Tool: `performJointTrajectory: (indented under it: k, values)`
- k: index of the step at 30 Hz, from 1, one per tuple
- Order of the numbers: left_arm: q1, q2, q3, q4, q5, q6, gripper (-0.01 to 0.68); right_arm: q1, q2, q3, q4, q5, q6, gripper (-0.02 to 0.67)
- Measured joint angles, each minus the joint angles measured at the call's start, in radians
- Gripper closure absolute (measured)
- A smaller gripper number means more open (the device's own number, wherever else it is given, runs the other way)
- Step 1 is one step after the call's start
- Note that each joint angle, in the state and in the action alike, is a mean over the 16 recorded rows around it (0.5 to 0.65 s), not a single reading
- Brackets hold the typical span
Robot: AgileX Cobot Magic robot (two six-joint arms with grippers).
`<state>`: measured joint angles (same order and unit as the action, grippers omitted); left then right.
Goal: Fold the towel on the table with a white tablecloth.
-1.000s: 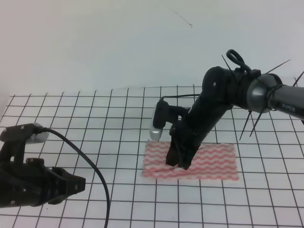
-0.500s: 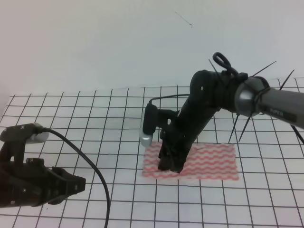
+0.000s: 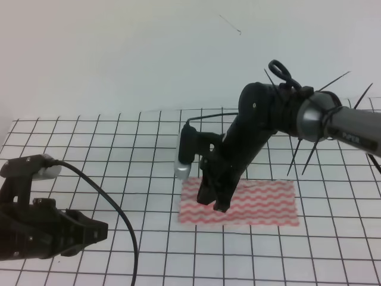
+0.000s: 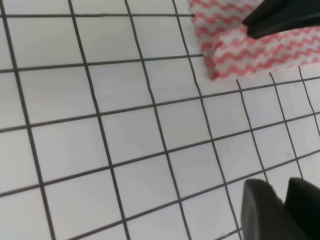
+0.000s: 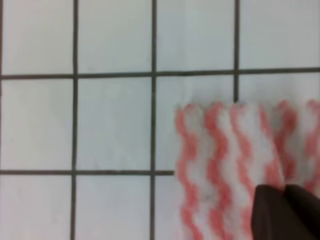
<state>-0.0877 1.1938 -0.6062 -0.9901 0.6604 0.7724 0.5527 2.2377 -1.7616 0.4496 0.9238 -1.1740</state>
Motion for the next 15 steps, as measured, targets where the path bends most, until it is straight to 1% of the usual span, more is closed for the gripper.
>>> performJointTrajectory:
  k: [3, 6, 15]
  values:
    - [0.0, 0.0, 0.0, -0.001, 0.0, 0.0, 0.58, 0.0, -0.005, -0.007, -0.003, -0.007, 0.0, 0.612]
    - [0.0, 0.0, 0.0, -0.001, 0.0, 0.0, 0.58, 0.0, -0.007, -0.014, -0.011, -0.02, 0.0, 0.63]
    - [0.0, -0.001, 0.0, 0.002, 0.0, 0.001, 0.58, -0.001, 0.005, -0.023, -0.044, -0.089, 0.001, 0.638]
